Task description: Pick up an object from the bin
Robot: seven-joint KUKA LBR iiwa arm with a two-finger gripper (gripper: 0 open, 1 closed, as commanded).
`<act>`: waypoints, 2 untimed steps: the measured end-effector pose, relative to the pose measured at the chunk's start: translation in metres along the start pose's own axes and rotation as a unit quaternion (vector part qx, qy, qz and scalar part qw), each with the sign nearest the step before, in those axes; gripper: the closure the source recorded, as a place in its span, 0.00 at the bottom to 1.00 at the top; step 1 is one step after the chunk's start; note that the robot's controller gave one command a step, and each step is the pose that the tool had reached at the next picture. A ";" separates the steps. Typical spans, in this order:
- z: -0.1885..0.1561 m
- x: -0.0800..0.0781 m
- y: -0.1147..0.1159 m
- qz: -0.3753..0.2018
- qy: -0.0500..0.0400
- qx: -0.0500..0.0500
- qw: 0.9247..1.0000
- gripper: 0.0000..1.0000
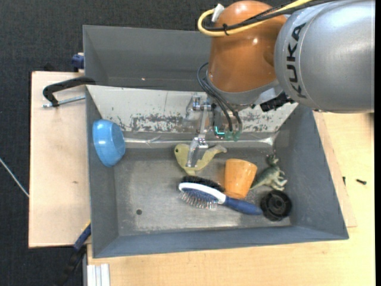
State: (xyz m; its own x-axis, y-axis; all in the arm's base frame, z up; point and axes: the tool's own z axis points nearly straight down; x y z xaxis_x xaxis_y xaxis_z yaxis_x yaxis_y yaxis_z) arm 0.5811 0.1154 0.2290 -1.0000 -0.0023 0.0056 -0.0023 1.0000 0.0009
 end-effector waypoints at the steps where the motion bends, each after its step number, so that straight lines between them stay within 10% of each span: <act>1: 0.070 0.002 -0.060 -0.057 0.000 0.001 0.998 0.00; 2: 0.120 0.015 -0.071 -0.171 -0.018 0.000 0.985 0.00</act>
Offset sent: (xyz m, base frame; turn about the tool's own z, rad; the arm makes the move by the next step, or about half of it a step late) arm -0.0018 -0.0567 -0.0672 -0.1176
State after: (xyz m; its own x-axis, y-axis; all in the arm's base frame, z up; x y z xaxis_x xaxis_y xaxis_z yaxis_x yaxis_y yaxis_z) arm 0.5653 0.0446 0.1093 -0.9402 -0.3393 -0.0302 -0.3394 0.9406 -0.0028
